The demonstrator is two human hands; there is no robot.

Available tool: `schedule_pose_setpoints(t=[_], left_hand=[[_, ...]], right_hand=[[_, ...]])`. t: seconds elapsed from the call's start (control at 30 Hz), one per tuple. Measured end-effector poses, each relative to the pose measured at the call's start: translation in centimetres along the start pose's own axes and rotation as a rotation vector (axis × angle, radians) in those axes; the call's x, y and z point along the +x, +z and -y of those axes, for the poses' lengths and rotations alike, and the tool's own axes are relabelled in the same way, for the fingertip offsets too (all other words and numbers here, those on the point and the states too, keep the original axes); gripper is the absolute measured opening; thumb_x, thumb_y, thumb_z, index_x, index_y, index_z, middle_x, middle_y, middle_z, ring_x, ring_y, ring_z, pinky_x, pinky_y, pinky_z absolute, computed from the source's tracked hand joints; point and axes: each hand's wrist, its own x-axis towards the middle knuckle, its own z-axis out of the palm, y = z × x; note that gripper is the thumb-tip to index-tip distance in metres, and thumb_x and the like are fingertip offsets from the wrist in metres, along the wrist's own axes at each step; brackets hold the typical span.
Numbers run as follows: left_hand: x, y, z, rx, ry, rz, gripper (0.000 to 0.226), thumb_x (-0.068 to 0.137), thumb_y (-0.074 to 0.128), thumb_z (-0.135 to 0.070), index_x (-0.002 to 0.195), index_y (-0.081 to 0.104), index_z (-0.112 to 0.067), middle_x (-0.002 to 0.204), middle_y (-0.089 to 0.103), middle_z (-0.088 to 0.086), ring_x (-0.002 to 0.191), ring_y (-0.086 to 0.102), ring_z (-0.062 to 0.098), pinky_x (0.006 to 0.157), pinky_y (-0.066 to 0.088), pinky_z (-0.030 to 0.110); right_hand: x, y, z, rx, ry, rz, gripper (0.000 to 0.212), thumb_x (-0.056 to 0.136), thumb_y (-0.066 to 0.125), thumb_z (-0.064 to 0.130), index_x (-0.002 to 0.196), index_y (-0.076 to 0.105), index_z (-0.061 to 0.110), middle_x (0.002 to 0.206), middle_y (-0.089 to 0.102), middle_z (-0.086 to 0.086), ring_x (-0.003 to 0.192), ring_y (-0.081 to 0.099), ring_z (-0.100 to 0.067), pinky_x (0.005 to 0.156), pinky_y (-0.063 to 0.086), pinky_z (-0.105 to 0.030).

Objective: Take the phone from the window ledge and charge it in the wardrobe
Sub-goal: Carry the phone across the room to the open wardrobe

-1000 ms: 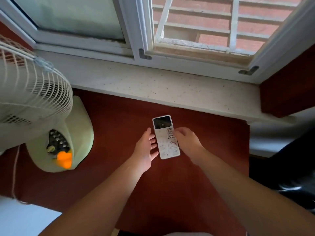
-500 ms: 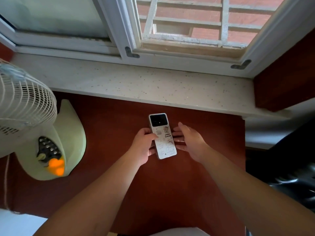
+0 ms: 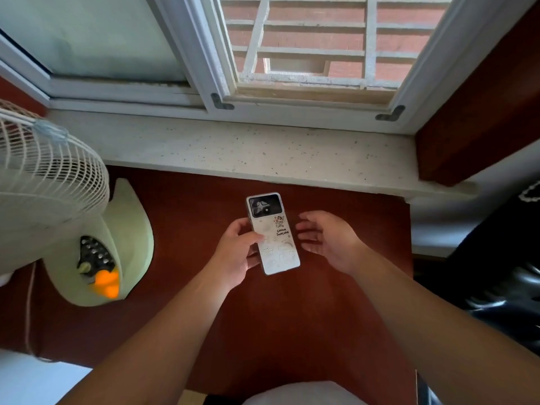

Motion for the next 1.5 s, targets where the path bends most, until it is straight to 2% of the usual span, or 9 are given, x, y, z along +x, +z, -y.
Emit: schedule_pose_setpoints(t=[0.2, 0.4, 0.63, 0.8, 0.93, 1.17, 1.3, 1.5], left_hand=[[-4.4, 0.2, -1.1, -0.075, 0.119, 0.048, 0.036, 0.082, 0.054, 0.012, 0.107, 0.056, -0.015, 0.086, 0.079, 0.005, 0.075, 0.074, 0.023, 0.056, 0.057, 0.035], [-8.6, 0.0, -1.7, -0.139, 0.183, 0.161, 0.035, 0.084, 0.052, 0.011, 0.108, 0.056, -0.013, 0.087, 0.078, 0.008, 0.074, 0.074, 0.023, 0.054, 0.057, 0.035], [-14.5, -1.9, -1.8, -0.116, 0.244, 0.341, 0.035, 0.083, 0.054, 0.008, 0.11, 0.057, -0.014, 0.094, 0.078, 0.01, 0.081, 0.074, 0.026, 0.058, 0.058, 0.037], [-18.4, -4.0, -1.0, -0.08, 0.239, 0.5, 0.032, 0.083, 0.055, 0.007, 0.106, 0.059, -0.014, 0.095, 0.078, 0.011, 0.079, 0.074, 0.025, 0.056, 0.057, 0.035], [-20.8, -4.8, 0.6, -0.029, 0.214, 0.604, 0.03, 0.084, 0.055, 0.007, 0.105, 0.059, -0.014, 0.095, 0.078, 0.01, 0.08, 0.074, 0.025, 0.056, 0.057, 0.036], [-26.3, -2.7, 5.9, 0.08, 0.148, 0.777, 0.031, 0.084, 0.053, 0.008, 0.107, 0.055, -0.013, 0.09, 0.078, 0.008, 0.079, 0.074, 0.024, 0.056, 0.058, 0.036], [-30.2, -0.1, 9.6, 0.108, 0.103, 0.893, 0.031, 0.084, 0.051, 0.01, 0.103, 0.056, -0.014, 0.085, 0.078, 0.008, 0.073, 0.074, 0.021, 0.052, 0.057, 0.033], [-36.0, 4.2, 16.0, 0.244, 0.014, 1.019, 0.03, 0.083, 0.055, 0.008, 0.102, 0.057, -0.015, 0.089, 0.078, 0.008, 0.078, 0.075, 0.021, 0.056, 0.058, 0.035]], right_hand=[[-4.6, 0.6, 0.6, 0.112, -0.104, 0.044, 0.025, 0.086, 0.058, 0.024, 0.106, 0.067, 0.012, 0.094, 0.069, -0.008, 0.081, 0.064, -0.023, 0.072, 0.054, -0.036], [-10.5, 1.4, 1.0, 0.263, -0.246, 0.02, 0.024, 0.087, 0.059, 0.024, 0.105, 0.068, 0.011, 0.085, 0.072, -0.006, 0.071, 0.066, -0.019, 0.067, 0.054, -0.035], [-18.2, 2.8, -1.4, 0.372, -0.418, -0.055, 0.028, 0.083, 0.062, 0.025, 0.106, 0.071, 0.01, 0.088, 0.074, -0.008, 0.076, 0.068, -0.022, 0.066, 0.056, -0.035], [-24.0, 5.0, -6.1, 0.45, -0.486, -0.148, 0.028, 0.085, 0.061, 0.023, 0.107, 0.071, 0.008, 0.089, 0.073, -0.008, 0.074, 0.068, -0.02, 0.065, 0.055, -0.034], [-28.8, 6.7, -10.0, 0.518, -0.522, -0.263, 0.024, 0.089, 0.057, 0.019, 0.106, 0.069, 0.006, 0.087, 0.07, -0.009, 0.073, 0.066, -0.021, 0.071, 0.054, -0.036], [-38.2, 5.9, -17.6, 0.723, -0.59, -0.503, 0.023, 0.087, 0.06, 0.017, 0.103, 0.07, 0.005, 0.082, 0.072, -0.01, 0.067, 0.067, -0.021, 0.056, 0.055, -0.029], [-43.4, 4.1, -22.7, 0.811, -0.649, -0.624, 0.023, 0.087, 0.058, 0.018, 0.104, 0.069, 0.007, 0.082, 0.072, -0.01, 0.069, 0.067, -0.022, 0.066, 0.053, -0.033], [-51.2, 1.2, -30.5, 0.913, -0.75, -0.759, 0.022, 0.091, 0.053, 0.019, 0.103, 0.069, 0.01, 0.085, 0.073, -0.008, 0.073, 0.068, -0.021, 0.07, 0.054, -0.034]])
